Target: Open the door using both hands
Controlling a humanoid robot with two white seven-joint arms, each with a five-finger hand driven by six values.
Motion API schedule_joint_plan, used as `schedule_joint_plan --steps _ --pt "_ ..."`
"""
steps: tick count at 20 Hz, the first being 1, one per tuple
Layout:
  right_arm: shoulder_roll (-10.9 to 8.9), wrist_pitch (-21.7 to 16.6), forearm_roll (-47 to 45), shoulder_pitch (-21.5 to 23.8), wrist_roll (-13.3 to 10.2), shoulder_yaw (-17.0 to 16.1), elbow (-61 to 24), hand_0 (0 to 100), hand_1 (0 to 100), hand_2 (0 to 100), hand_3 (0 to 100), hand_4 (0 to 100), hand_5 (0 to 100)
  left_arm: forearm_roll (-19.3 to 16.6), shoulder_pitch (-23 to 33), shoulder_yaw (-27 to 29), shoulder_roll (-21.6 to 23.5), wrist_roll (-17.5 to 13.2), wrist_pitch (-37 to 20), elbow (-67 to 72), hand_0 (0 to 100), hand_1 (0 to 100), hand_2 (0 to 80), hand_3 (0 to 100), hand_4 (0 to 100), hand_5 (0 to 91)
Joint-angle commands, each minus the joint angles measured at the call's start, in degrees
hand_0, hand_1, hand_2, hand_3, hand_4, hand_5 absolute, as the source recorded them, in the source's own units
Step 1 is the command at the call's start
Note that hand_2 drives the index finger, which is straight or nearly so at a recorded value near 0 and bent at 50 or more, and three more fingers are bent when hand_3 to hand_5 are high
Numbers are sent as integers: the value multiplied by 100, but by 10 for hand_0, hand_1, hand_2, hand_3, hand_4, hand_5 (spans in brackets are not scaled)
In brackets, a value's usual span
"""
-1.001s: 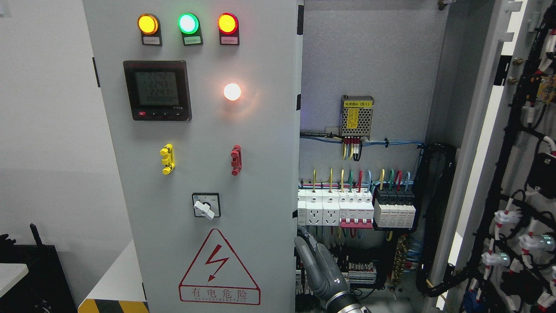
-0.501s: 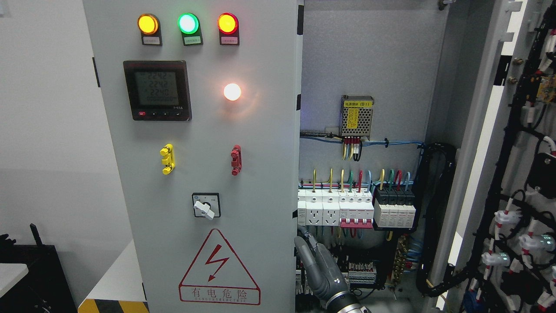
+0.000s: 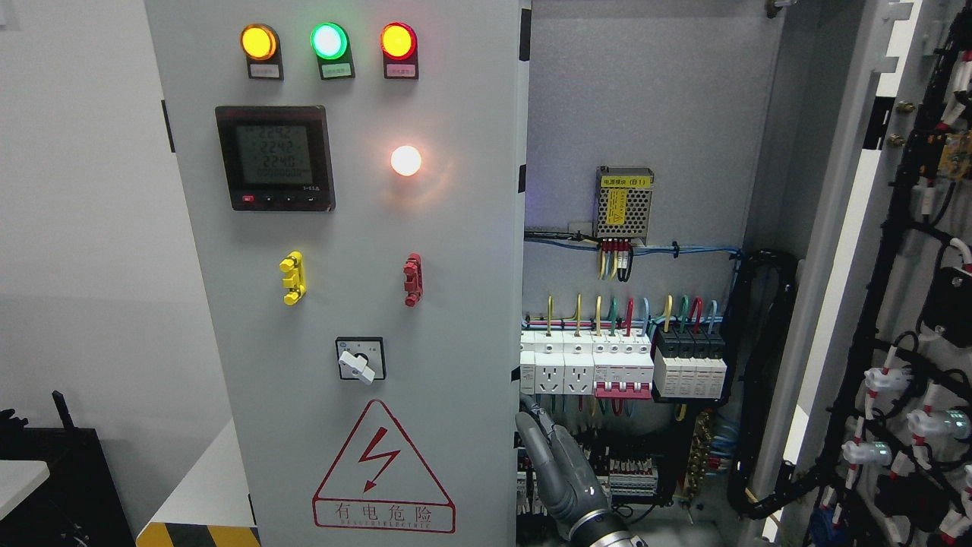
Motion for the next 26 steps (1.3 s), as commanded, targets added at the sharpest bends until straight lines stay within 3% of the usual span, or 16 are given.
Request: schedule_joint_plan --steps 1,6,26 --pt "-27 0 -57 -5 10 6 -2 501 0 139 376 357 338 0 0 0 -149 3 -6 0 120 389 0 0 0 0" --pt "-35 0 -57 -5 10 6 -11 501 0 191 428 400 375 0 0 0 -149 3 3 0 120 389 0 0 0 0" --pt "-53 -96 -189 83 10 -38 -72 516 0 248 482 457 423 0 0 0 -149 3 -6 0 120 389 0 0 0 0"
